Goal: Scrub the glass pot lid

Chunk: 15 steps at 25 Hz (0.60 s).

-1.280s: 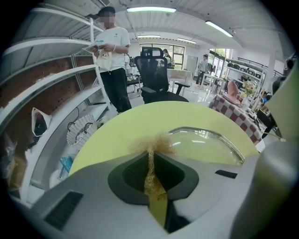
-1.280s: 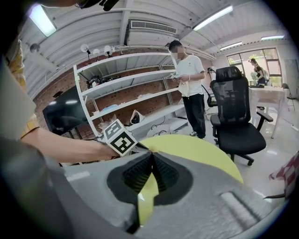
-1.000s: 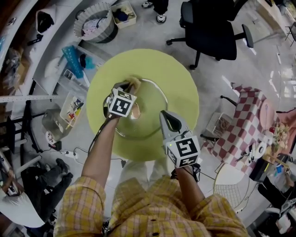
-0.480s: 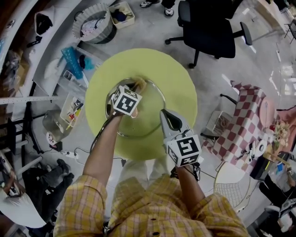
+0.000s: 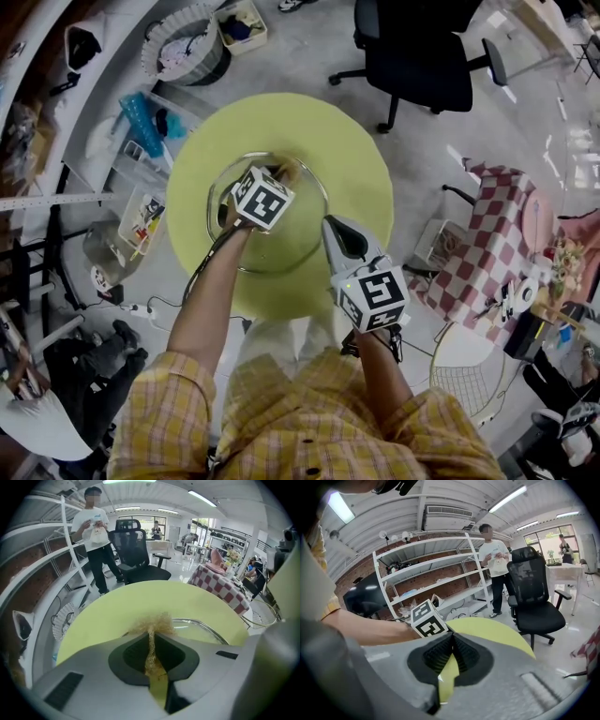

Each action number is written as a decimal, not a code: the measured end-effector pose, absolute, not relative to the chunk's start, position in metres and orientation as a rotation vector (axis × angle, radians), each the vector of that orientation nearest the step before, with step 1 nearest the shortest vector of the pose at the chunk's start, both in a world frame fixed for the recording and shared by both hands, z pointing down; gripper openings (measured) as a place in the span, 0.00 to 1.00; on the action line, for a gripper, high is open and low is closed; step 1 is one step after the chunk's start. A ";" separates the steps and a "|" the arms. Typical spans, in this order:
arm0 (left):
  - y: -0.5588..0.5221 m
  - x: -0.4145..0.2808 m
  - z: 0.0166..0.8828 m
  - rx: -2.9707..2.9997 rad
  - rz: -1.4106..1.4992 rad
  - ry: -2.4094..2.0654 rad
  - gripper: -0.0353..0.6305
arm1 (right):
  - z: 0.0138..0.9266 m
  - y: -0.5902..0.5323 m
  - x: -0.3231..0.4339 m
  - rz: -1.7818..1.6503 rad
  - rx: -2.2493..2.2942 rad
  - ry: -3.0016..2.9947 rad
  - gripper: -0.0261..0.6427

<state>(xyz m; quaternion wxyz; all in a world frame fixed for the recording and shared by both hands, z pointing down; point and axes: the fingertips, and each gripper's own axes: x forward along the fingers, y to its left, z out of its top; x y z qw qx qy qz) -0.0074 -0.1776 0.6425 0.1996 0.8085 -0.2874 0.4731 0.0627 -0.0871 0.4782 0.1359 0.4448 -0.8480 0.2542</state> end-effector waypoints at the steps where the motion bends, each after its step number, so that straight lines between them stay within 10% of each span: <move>1: -0.176 -0.005 0.644 2.264 1.339 -0.794 0.11 | 0.479 -0.087 0.063 0.736 1.288 -2.455 0.04; 15: -0.143 0.032 0.653 2.334 1.480 -0.693 0.11 | 0.480 -0.079 0.074 0.759 1.282 -2.439 0.04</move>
